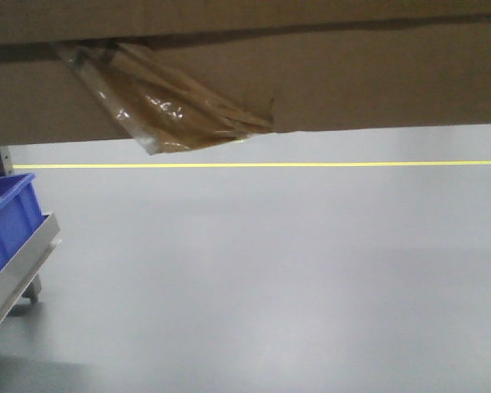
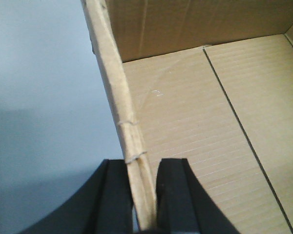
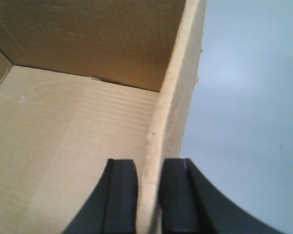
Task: Grab carton from right shelf to conveyor
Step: 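Carry the carton in both grippers while the base drives to the red conveyor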
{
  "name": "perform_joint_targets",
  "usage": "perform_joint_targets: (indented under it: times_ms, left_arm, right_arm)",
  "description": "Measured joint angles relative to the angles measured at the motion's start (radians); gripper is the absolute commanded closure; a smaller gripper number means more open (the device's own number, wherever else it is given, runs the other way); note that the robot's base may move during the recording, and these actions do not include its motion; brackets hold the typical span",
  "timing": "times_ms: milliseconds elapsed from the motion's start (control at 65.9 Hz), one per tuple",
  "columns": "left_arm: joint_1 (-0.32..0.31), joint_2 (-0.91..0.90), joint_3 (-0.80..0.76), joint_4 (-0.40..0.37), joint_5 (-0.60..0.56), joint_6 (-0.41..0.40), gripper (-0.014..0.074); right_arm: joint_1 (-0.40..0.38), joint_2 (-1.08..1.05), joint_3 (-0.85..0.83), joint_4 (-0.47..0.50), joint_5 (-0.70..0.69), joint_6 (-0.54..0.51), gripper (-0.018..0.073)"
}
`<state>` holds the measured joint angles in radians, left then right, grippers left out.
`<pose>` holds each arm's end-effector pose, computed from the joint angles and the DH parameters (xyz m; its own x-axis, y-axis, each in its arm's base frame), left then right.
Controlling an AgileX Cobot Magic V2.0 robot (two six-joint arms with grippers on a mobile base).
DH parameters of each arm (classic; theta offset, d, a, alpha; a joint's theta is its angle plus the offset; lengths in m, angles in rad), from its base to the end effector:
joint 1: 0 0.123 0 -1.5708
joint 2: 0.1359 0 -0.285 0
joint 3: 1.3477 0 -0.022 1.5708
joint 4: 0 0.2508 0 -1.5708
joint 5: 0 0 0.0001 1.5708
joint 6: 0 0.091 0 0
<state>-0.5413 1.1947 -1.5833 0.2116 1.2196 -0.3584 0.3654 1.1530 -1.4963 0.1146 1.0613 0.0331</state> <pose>0.1902 -0.0934 0.4743 -0.6592 0.0751 -0.7482 0.2030 0.9758 -0.0809 0.1954 0.0845 0.4681 -0.5849 -0.1289 -0.8008 -0.3804 0.9156 0.1305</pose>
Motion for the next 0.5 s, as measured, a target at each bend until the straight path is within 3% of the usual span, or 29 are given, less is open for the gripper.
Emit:
perform_joint_targets:
  times_ms: [501]
  left_arm:
    - [0.000, 0.000, 0.000, 0.000, 0.000, 0.000, 0.0606]
  right_arm:
    - [0.000, 0.000, 0.000, 0.000, 0.000, 0.000, 0.0629]
